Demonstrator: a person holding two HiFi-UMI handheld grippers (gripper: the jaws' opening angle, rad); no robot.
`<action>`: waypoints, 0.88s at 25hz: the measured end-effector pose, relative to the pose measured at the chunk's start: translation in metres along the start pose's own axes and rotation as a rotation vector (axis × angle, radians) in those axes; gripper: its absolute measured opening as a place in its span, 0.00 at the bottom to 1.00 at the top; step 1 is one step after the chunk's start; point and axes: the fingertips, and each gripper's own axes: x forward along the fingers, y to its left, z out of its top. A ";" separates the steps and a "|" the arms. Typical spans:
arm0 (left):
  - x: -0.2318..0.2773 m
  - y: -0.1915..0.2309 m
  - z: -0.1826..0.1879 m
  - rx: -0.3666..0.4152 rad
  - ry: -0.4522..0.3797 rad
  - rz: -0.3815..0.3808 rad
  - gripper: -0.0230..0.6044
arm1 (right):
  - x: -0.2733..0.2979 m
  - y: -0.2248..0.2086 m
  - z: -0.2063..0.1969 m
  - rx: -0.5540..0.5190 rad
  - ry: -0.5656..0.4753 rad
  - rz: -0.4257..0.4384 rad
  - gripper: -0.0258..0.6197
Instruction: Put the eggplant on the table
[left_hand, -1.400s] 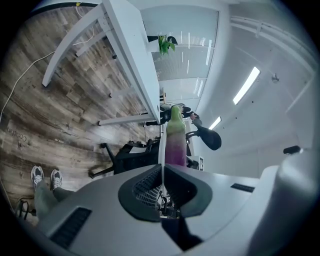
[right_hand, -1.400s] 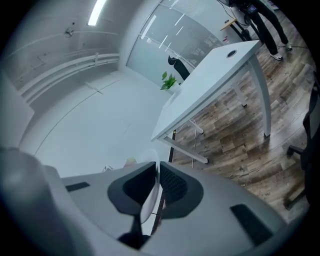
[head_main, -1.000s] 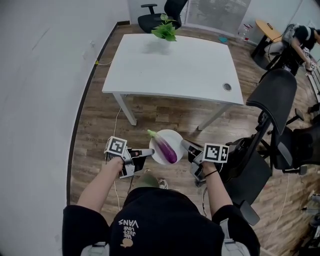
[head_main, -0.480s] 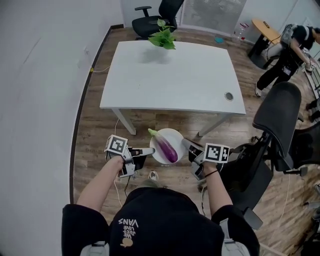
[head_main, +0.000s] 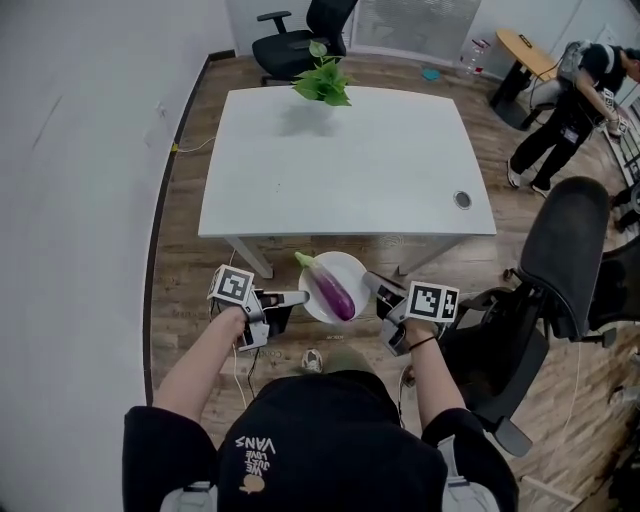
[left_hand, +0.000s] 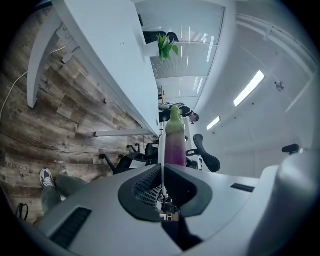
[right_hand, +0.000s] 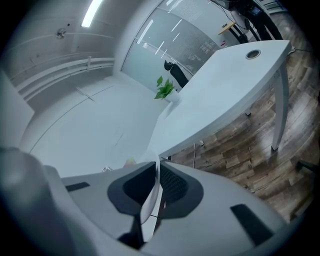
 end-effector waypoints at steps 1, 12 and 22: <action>0.001 0.000 0.003 -0.004 0.001 -0.007 0.08 | 0.002 -0.002 0.001 0.004 0.002 -0.003 0.10; 0.019 0.005 0.064 -0.016 -0.021 -0.015 0.08 | 0.031 -0.022 0.059 0.002 0.023 0.002 0.10; 0.042 0.001 0.126 -0.020 -0.081 -0.020 0.08 | 0.058 -0.042 0.123 -0.027 0.056 0.034 0.10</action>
